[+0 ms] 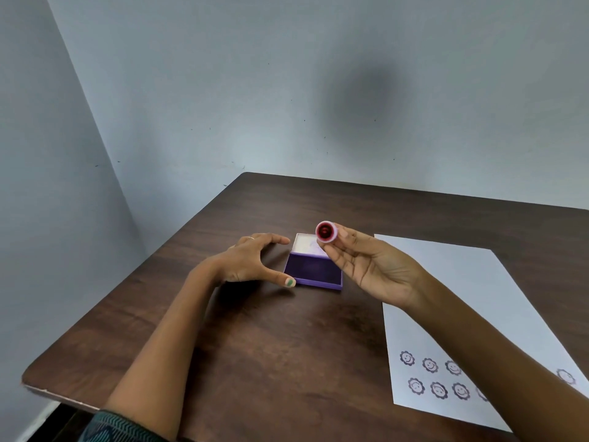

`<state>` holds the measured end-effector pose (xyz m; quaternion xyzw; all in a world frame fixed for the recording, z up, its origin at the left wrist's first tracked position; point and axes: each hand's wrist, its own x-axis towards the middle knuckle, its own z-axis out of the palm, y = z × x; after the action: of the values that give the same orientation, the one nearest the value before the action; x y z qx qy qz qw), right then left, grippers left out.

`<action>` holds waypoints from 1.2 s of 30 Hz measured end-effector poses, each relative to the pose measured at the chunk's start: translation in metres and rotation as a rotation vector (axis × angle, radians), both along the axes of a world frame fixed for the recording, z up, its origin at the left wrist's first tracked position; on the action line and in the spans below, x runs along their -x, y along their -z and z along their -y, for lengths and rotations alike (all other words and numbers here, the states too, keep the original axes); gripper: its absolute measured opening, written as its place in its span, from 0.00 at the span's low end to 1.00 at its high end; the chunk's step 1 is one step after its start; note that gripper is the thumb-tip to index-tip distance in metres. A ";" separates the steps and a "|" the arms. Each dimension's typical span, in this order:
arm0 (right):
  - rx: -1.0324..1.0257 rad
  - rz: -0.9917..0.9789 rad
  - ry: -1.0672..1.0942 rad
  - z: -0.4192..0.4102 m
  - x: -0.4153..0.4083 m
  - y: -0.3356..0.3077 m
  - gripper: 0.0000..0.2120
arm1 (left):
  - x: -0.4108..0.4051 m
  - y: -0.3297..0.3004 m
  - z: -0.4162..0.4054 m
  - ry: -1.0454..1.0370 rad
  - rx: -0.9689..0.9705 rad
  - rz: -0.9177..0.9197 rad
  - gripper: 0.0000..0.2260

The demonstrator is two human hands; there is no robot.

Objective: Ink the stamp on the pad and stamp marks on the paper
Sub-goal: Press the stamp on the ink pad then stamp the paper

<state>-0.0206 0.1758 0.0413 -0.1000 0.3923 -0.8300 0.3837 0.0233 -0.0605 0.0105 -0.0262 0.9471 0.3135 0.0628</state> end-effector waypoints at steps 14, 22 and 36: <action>0.013 -0.049 -0.029 0.001 0.001 0.000 0.12 | 0.000 -0.002 -0.003 -0.006 -0.003 0.011 0.40; -0.053 -0.082 0.120 -0.049 0.006 -0.002 0.12 | 0.005 0.000 -0.026 -0.156 -0.011 -0.255 0.38; 0.019 -0.157 0.527 -0.181 0.029 -0.001 0.05 | 0.007 -0.008 -0.169 0.327 0.181 -0.275 0.37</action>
<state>-0.0492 0.3566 0.0423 -0.0619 0.4256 -0.8945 0.1221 0.0159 0.1087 0.0183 0.1653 0.9626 0.2137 -0.0194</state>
